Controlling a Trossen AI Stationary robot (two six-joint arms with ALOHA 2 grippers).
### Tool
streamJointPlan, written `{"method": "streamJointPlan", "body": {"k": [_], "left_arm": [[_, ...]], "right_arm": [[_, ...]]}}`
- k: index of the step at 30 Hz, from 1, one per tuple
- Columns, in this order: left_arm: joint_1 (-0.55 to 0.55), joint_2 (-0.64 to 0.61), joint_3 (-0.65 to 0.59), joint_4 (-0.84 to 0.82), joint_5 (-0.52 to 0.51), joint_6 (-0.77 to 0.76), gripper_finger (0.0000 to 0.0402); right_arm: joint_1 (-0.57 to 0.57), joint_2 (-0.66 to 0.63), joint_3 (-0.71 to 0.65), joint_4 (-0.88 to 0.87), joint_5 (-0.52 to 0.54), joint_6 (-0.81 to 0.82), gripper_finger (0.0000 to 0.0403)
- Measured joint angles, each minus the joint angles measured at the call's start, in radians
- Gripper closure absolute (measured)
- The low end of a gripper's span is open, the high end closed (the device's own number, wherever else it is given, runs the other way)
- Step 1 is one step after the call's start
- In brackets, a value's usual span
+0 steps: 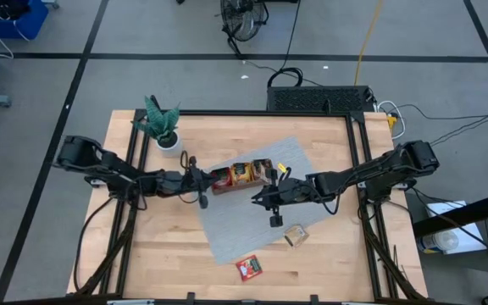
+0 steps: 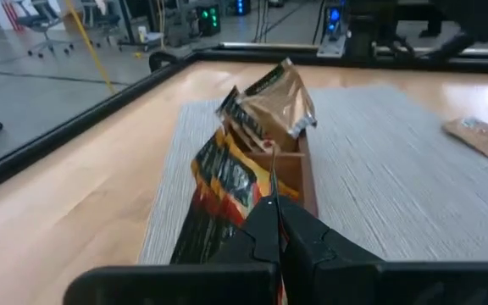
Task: Pick & Place Tea
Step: Put the top red tea into the left part of the wooden organizer, then put the red tea into the left part of the wooden organizer
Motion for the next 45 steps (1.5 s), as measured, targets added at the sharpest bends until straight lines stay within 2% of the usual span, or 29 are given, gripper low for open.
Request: {"method": "streamJointPlan", "body": {"k": [7,13,19,26,35,45], "left_arm": [[0.001,0.098,0.000,0.100,0.028,-0.005,0.0401],[0.001,0.168,0.001,0.113,0.024,-0.008,0.0401],[0.001,0.169,0.001,0.115,0.024,-0.004,0.0394],[-0.001,0.164,0.001,0.143,0.013,-0.020,0.0353],[-0.034,0.164,0.001,0.162,-0.168,-0.006,0.0271],[-0.071,0.164,0.000,0.218,-0.195,0.035,0.0211]], "right_arm": [[0.000,0.000,0.000,0.000,0.000,0.000,0.0369],[0.000,0.000,0.000,0.000,0.000,0.000,0.0369],[0.000,0.000,0.001,0.000,0.000,0.000,0.0369],[0.000,0.000,0.001,-0.011,0.000,0.003,0.0369],[0.003,0.000,0.001,-0.015,-0.001,0.011,0.0369],[0.037,-0.006,0.002,-0.017,-0.002,-0.001,0.0369]]}}
